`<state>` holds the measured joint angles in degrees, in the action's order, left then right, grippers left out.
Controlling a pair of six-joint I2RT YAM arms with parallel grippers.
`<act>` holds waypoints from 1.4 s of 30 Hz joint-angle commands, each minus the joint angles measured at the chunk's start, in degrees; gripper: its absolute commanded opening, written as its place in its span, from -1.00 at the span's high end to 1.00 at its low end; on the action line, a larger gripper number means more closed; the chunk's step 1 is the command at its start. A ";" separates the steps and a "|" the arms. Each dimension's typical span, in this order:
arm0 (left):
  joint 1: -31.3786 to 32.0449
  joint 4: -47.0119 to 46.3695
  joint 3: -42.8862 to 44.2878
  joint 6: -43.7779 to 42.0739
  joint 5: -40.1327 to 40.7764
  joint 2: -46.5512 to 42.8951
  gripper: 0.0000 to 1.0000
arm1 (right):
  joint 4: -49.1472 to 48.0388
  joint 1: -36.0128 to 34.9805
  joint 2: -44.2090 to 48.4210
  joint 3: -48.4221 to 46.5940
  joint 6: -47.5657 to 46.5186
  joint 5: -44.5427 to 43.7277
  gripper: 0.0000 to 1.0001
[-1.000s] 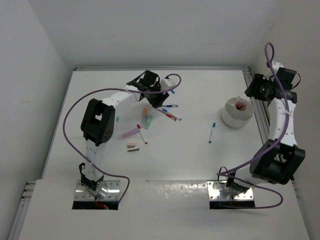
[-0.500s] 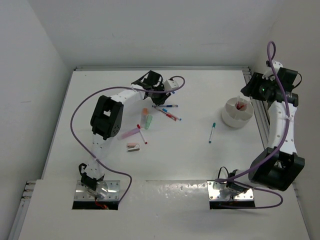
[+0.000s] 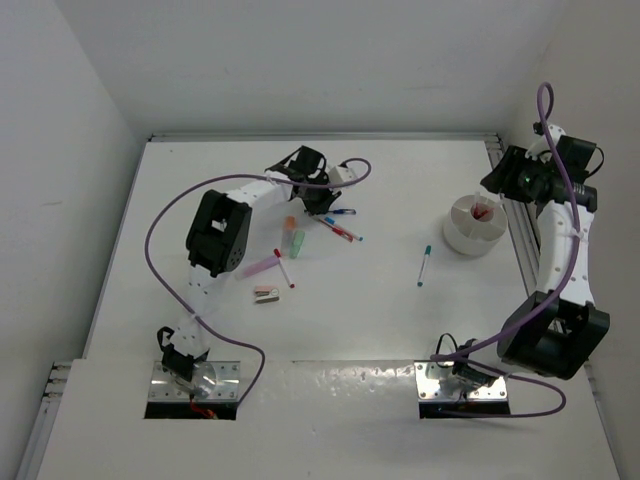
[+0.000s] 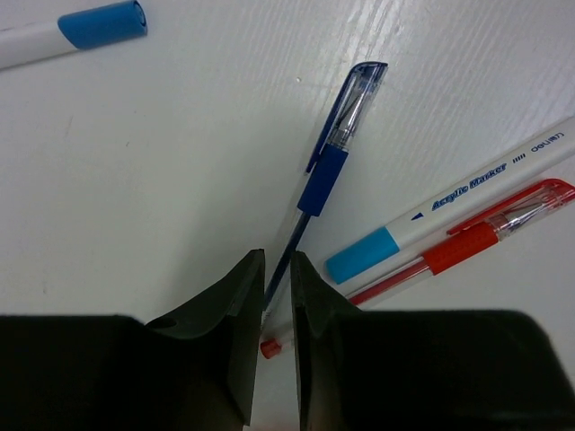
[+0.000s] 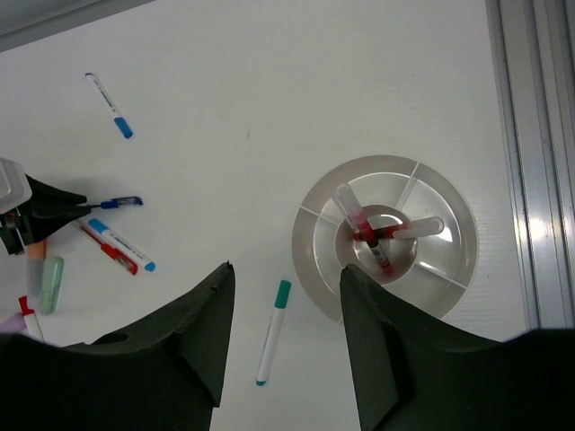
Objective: Sort the stationery into containers
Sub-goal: Pick up the pen from the center of the board.
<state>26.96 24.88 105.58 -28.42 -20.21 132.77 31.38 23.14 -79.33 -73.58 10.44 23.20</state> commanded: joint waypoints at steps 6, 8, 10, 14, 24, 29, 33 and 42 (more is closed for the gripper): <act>-1.47 -0.80 -1.87 0.65 -3.96 -1.20 0.51 | -1.05 0.42 -0.83 -0.51 0.55 1.06 0.01; -1.56 -0.37 -2.04 0.56 -4.14 -1.02 0.51 | -1.14 0.42 -1.09 -0.51 0.72 1.14 0.01; -1.82 -0.10 -1.87 0.30 -4.14 -0.67 0.53 | -1.05 0.42 -1.09 -0.51 0.73 1.14 0.01; -2.44 3.05 -0.03 0.04 -5.63 1.00 0.62 | -1.05 0.51 -1.18 -0.51 0.64 1.23 0.01; -1.82 10.01 3.05 -0.40 0.25 4.95 0.53 | 0.53 0.51 -0.92 -1.65 0.20 2.64 0.01; -1.12 10.62 2.52 0.03 5.43 5.39 0.64 | 0.97 0.51 -0.21 -1.74 0.29 3.51 0.01; -0.77 10.36 2.35 1.00 6.76 4.26 0.84 | 1.58 -0.02 0.40 -2.18 0.37 4.83 0.01; -1.47 -10.26 -5.82 19.17 -7.91 -20.51 1.00 | -3.33 -1.87 5.41 -2.18 9.78 20.56 -0.57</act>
<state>25.98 27.09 100.82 -19.94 -21.19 126.54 32.82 22.24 -78.04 -73.65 15.31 35.40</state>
